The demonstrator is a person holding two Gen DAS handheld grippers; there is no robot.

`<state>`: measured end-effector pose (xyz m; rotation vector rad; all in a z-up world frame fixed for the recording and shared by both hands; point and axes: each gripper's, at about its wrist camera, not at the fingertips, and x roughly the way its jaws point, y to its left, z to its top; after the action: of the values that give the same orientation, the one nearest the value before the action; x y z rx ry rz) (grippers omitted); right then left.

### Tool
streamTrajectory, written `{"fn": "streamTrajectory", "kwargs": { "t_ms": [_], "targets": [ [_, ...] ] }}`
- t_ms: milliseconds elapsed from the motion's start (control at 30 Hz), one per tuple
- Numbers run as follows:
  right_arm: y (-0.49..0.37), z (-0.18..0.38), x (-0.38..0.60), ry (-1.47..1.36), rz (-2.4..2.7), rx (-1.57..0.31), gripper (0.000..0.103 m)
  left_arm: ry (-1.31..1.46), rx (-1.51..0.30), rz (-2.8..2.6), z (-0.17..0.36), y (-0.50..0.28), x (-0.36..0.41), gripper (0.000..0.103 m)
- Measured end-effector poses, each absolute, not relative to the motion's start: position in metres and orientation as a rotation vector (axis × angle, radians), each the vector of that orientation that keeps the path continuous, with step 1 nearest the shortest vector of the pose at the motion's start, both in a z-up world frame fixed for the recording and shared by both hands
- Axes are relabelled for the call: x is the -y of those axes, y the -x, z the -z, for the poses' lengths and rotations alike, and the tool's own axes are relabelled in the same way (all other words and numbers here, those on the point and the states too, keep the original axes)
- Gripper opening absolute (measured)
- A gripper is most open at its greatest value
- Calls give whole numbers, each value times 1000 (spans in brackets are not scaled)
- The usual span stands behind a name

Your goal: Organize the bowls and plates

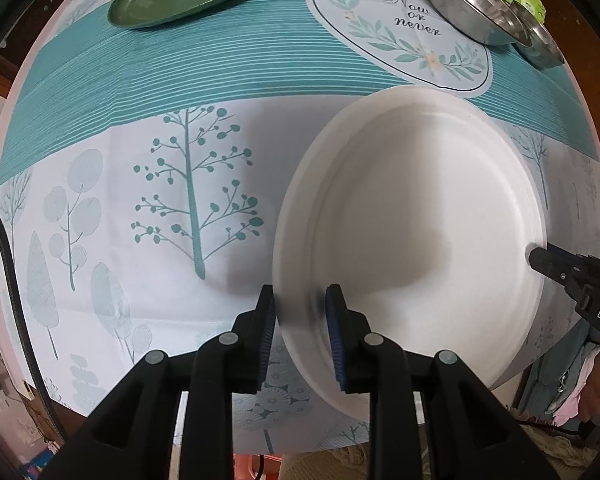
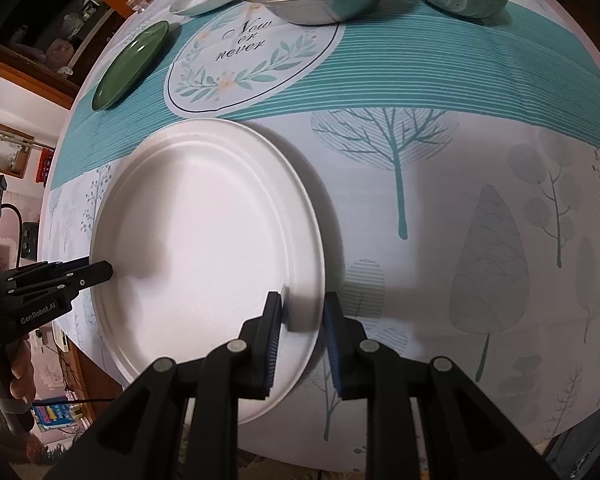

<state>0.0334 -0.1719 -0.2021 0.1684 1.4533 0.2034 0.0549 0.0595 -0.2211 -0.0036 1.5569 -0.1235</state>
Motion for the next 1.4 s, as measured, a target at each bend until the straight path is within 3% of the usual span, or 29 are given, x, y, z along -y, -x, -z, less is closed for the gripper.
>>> {"fn": "streamTrajectory", "kwargs": {
  "t_ms": [200, 333, 400, 567, 767, 833, 1167, 1400],
  "targets": [
    [-32, 200, 172, -157, -204, -1443, 22, -4, -1550, 113, 220, -53, -58, 28],
    [-31, 197, 173, -157, -204, -1439, 22, -14, -1533, 105, 216, -52, -56, 46],
    [-31, 196, 175, -165, -199, -1435, 22, -15, -1526, 100, 215, -52, -56, 63],
    [-28, 190, 179, -172, -182, -1416, 33, 1, -1518, 100, 208, -52, -58, 64],
    [-25, 186, 179, -170, -176, -1414, 33, 21, -1507, 102, 195, -53, -66, 66],
    [-24, 183, 179, -166, -181, -1412, 33, 32, -1491, 98, 190, -55, -65, 73],
    [-26, 154, 175, -84, -264, -1359, 34, 110, -1429, 38, 151, -38, -59, 76],
    [-27, 126, 168, 44, -372, -1278, 44, 99, -1327, -32, 104, -15, -45, 78]
  ]
}}
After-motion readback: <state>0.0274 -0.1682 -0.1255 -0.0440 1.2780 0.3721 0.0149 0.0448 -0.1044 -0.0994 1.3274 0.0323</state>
